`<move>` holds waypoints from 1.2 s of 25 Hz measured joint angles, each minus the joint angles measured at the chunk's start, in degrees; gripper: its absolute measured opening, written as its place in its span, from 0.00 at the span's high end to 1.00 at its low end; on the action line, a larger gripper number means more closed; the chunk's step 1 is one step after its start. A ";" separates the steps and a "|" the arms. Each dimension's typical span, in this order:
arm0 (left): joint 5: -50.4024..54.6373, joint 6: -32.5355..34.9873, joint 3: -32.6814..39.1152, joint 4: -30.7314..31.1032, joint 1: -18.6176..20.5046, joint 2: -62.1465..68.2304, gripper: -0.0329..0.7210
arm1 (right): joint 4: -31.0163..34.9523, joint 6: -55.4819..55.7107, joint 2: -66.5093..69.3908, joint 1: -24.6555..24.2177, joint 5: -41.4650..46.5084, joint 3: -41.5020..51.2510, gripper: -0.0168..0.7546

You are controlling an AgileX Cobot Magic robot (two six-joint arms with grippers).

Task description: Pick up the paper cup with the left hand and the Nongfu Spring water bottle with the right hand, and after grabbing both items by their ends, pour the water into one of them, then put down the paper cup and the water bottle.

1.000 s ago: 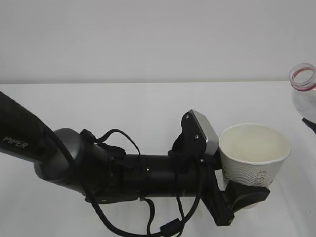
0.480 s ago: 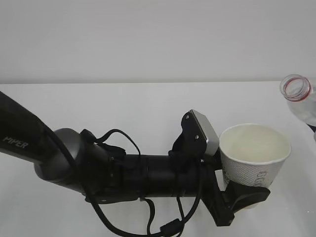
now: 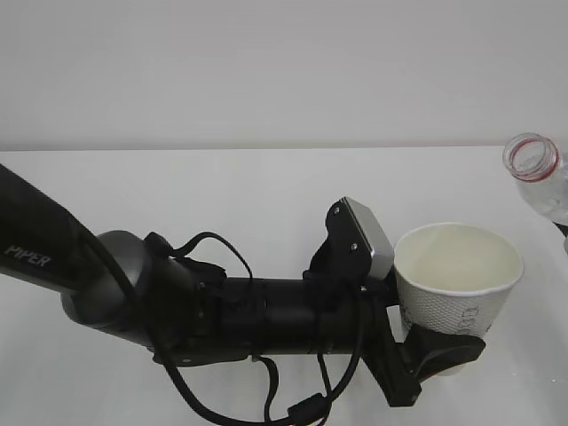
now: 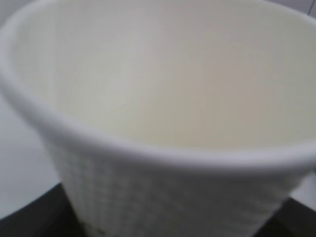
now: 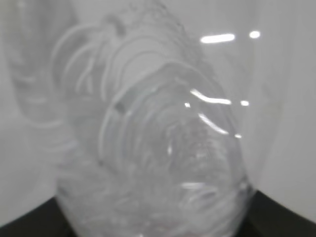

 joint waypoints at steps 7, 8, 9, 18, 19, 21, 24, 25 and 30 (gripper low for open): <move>0.00 0.00 0.00 0.00 0.00 0.00 0.25 | 0.00 0.00 0.00 0.00 -0.09 0.00 0.44; 0.00 0.00 0.00 0.00 0.00 0.00 0.25 | 0.00 0.00 0.00 0.00 -0.09 0.00 0.44; 0.00 0.00 0.00 0.00 0.00 0.00 0.25 | 0.00 0.00 0.00 0.00 -0.09 0.00 0.44; -2.16 0.00 0.00 0.00 0.00 0.00 0.25 | -0.09 0.00 0.00 0.00 -0.22 0.00 0.44; -2.19 0.00 0.00 0.00 0.00 0.00 0.25 | -0.09 0.00 0.00 0.00 -0.22 0.00 0.44; -2.19 0.00 0.00 0.00 0.00 0.00 0.25 | -0.09 -0.62 0.00 0.00 -0.36 0.00 0.44; -2.19 0.00 0.00 0.00 0.00 0.00 0.25 | -0.09 -3.49 0.00 0.00 -0.36 0.00 0.44; -2.19 0.00 0.00 0.00 0.00 0.00 0.25 | -0.09 -4.45 0.00 0.00 -0.36 0.00 0.44; -1.84 0.00 0.00 0.00 0.00 0.00 0.25 | -0.09 -7.70 0.00 0.00 -0.64 0.00 0.44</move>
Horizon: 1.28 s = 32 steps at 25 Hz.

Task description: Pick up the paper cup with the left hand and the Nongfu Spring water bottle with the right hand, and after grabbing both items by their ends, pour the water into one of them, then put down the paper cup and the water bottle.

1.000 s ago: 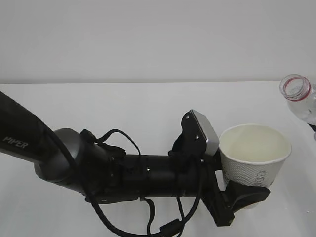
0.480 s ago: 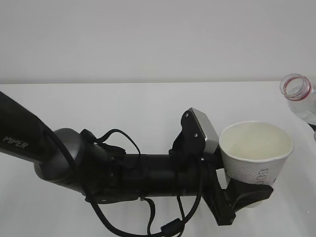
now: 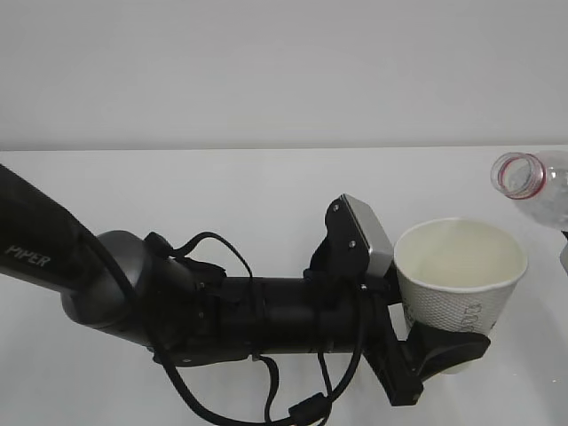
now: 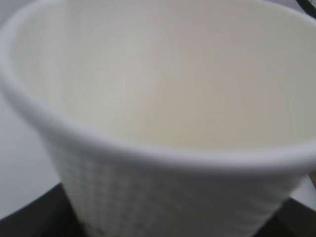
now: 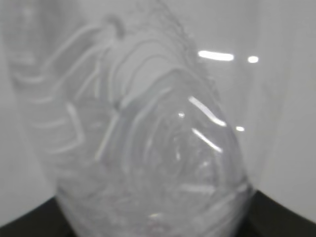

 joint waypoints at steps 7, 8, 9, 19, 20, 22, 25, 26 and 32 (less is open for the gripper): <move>1.63 0.00 0.00 1.56 0.00 0.00 0.25 | 0.00 -3.39 0.10 0.00 -2.80 0.00 0.44; 1.72 0.00 0.00 1.67 0.00 0.00 0.25 | 0.00 -3.74 0.21 0.00 -2.90 0.00 0.44; 1.82 0.00 0.00 1.67 0.00 0.00 0.25 | 0.00 -4.12 0.28 0.00 -3.01 0.00 0.44; 1.98 0.00 0.00 1.88 0.00 0.00 0.25 | 0.00 -9.55 0.58 0.00 -3.77 0.00 0.44; 1.98 0.00 0.00 1.88 0.00 0.00 0.25 | 0.00 -9.96 0.58 0.00 -3.77 0.00 0.44; 1.98 0.00 0.00 1.88 0.00 0.00 0.25 | 0.00 -11.23 0.58 0.00 -3.85 0.00 0.44; 1.98 0.00 0.00 1.88 0.00 0.00 0.25 | 0.00 -12.33 0.58 0.00 -4.23 0.00 0.44; 1.98 0.00 0.00 1.88 0.00 0.00 0.25 | 0.00 -12.62 0.58 0.00 -4.34 0.00 0.44; 1.98 0.00 0.00 2.00 0.00 0.00 0.25 | 0.00 -14.26 0.58 0.00 -4.55 0.00 0.44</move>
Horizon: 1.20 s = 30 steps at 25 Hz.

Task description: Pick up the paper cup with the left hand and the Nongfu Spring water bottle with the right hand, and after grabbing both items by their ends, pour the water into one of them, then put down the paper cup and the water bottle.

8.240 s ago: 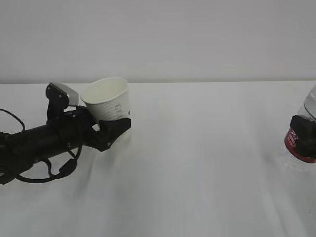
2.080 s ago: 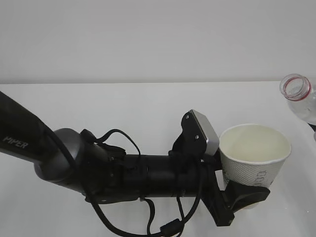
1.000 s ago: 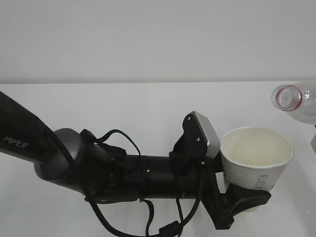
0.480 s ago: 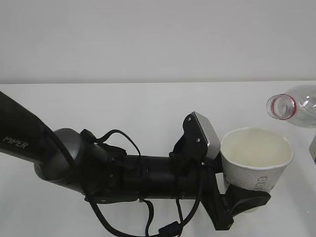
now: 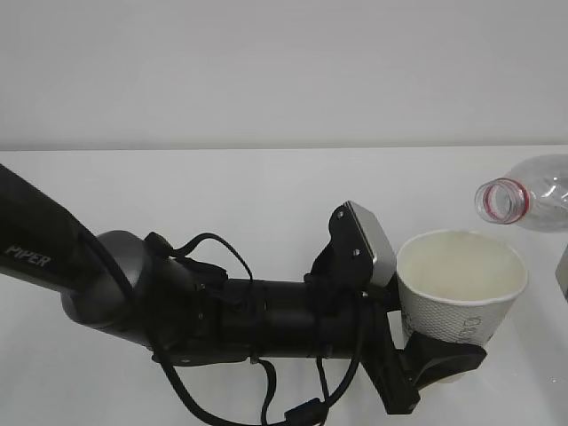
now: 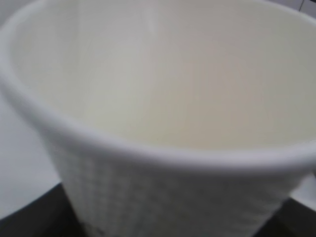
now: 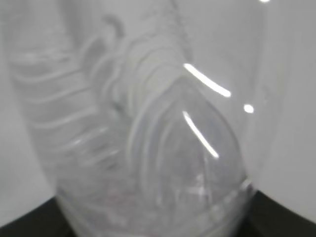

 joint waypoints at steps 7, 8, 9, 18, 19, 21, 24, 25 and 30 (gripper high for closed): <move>0.00 0.00 0.00 0.00 0.00 0.00 0.25 | 0.00 -0.90 0.00 0.00 -1.07 0.00 0.44; 0.00 0.00 0.00 0.00 0.00 0.00 0.25 | 0.00 -0.94 0.00 0.00 -1.48 0.00 0.44; 0.00 0.00 0.00 0.00 0.00 0.00 0.25 | 0.00 -1.01 0.00 0.00 -1.89 0.00 0.44; 0.00 0.00 0.00 0.00 0.00 0.00 0.25 | 0.10 -3.81 0.00 0.00 -2.55 0.00 0.44; 0.00 0.00 0.00 0.00 0.00 0.00 0.25 | 0.21 -4.16 0.00 0.00 -2.55 0.00 0.44; 0.00 0.00 0.00 0.00 0.00 0.00 0.25 | 0.58 -4.57 0.00 0.00 -2.59 0.00 0.44; 0.00 0.00 0.00 0.00 0.00 0.00 0.25 | 1.38 -4.86 0.00 0.00 -3.36 0.00 0.44; 0.00 0.00 0.00 0.00 0.00 0.00 0.25 | 1.65 -4.90 0.00 0.00 -3.67 0.00 0.44; 0.00 0.00 0.00 0.00 0.00 0.00 0.25 | 2.05 -5.29 0.00 0.00 -3.97 0.00 0.44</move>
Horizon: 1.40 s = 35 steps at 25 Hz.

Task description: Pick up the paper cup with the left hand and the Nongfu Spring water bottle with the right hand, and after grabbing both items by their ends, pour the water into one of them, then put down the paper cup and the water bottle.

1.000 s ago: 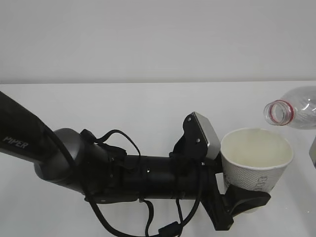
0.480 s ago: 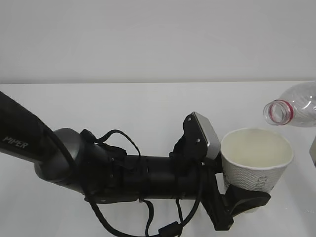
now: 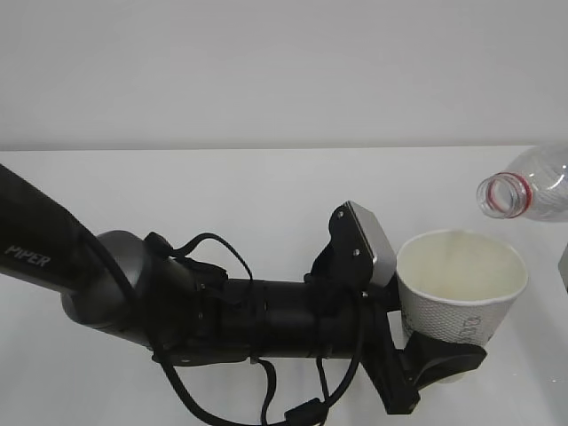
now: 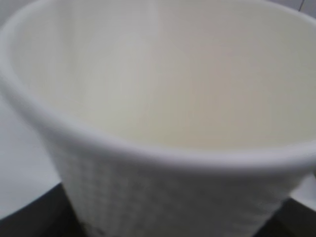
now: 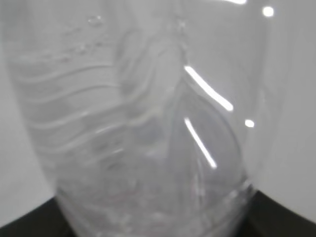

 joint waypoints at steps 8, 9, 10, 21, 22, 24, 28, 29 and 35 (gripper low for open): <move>0.00 0.00 0.00 0.00 0.00 0.00 0.25 | 0.00 -1.07 0.00 0.00 0.00 0.00 0.44; 0.00 0.00 0.00 0.00 0.00 0.00 0.25 | 0.00 -1.16 0.00 0.00 -0.03 0.00 0.44; 0.00 0.00 0.00 0.00 0.00 0.00 0.25 | 0.00 -1.20 0.00 0.00 -0.03 0.00 0.44; 0.00 0.00 0.00 0.00 0.00 0.00 0.25 | 0.00 -2.17 0.00 0.00 -0.13 0.00 0.44; 0.00 0.00 0.00 0.00 0.00 0.00 0.25 | 0.00 -2.17 0.00 0.00 -0.13 0.00 0.44; 0.00 0.00 0.00 0.00 0.00 0.00 0.25 | 0.00 -2.28 0.00 0.00 -0.26 0.00 0.44; 0.00 0.00 0.00 0.00 0.00 0.00 0.25 | 0.00 -2.28 0.00 0.00 -0.25 0.00 0.44; 0.00 0.00 0.00 0.00 0.00 0.00 0.25 | 0.11 -2.37 0.00 0.00 -0.25 0.00 0.44; 0.00 0.00 0.00 0.00 0.00 0.00 0.25 | 0.43 -2.72 0.00 0.00 -0.37 0.00 0.44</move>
